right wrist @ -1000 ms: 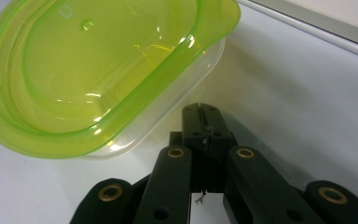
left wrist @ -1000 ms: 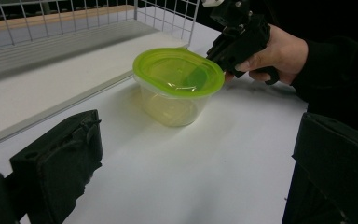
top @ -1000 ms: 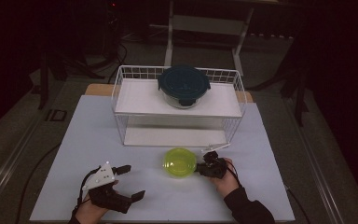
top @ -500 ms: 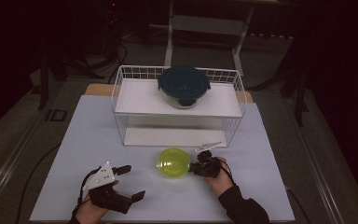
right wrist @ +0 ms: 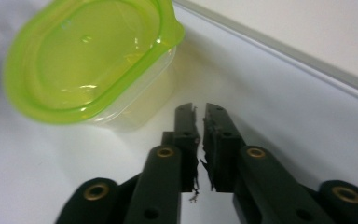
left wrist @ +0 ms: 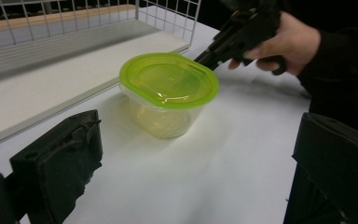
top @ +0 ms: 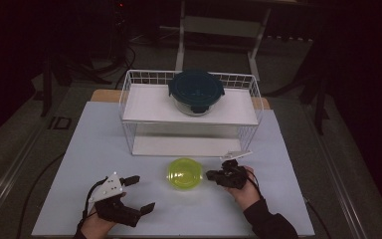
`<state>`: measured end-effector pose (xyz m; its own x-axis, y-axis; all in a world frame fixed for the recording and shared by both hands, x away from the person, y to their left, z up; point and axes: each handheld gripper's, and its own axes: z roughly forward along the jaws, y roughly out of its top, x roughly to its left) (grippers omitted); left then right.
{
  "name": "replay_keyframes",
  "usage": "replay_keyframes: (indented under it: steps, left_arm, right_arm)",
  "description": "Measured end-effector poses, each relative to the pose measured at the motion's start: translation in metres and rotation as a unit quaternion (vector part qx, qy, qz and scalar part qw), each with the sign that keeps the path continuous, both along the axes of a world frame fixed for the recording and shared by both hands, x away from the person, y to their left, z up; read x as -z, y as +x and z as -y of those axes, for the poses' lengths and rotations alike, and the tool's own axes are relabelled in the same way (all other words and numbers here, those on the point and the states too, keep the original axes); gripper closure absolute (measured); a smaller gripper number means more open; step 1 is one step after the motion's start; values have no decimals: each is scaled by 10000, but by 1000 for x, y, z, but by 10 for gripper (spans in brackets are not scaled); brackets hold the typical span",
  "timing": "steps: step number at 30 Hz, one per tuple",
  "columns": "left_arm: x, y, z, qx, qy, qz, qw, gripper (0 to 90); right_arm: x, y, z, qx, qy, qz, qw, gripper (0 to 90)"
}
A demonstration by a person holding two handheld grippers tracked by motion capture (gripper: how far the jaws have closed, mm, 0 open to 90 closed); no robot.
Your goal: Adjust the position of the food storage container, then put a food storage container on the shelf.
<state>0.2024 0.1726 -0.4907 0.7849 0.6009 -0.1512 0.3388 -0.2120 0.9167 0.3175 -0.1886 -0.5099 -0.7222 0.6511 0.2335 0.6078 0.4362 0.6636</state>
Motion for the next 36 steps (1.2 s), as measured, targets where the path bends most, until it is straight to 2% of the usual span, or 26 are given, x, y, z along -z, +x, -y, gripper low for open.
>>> replay_keyframes:
  steps: [2,4,6,11,15,17,19,23,25,27,30,31,33,35,36]
  left_arm:
    - [-2,0,-1,-216,-9,61,9997,7]
    - [-4,3,-3,-190,-57,-31,9998,7]
    - [-7,4,-2,-169,-10,-62,9998,7]
    - [-16,13,2,-42,-176,-297,9994,7]
    - [-24,23,6,5,-235,-309,9992,7]
    - [-27,30,8,9,-247,-365,9990,7]
    - [-30,37,9,11,-298,-476,9984,7]
    - [-34,50,12,-1,-319,-673,9972,7]
    - [-35,56,14,9,-312,-768,9966,7]
    - [-33,63,17,37,-319,-959,9949,7]
    - [-27,73,21,86,-447,-1297,9905,8]
    - [-24,77,22,131,-482,-1416,9887,8]
    - [-19,84,26,94,-479,-1644,9852,8]
    - [-13,92,30,123,-451,-1914,9804,11]
    - [-9,94,30,101,-510,-2020,9780,17]
  right_arm:
    - [-6,-5,6,-25,56,51,10000,773]
    - [-12,-11,9,-33,112,120,9999,714]
    - [-18,-19,12,6,249,142,9996,646]
    - [-30,-29,17,225,501,236,9982,397]
    - [-38,-30,20,275,777,234,9963,230]
    - [-42,-29,21,287,957,235,9947,208]
    - [-45,-27,20,286,1015,224,9942,161]
    - [-50,-23,16,292,1143,192,9928,166]
    - [-50,-19,13,252,1218,80,9922,166]
    - [-50,-16,10,260,1230,100,9920,168]
    - [-47,-10,5,236,1268,-4,9916,168]
    - [-46,-8,4,286,1278,-93,9913,167]
    - [-41,-3,0,422,1148,-333,9919,150]
    - [-35,1,-2,640,1284,-659,9875,144]
    - [-31,4,-3,673,1338,-851,9851,147]
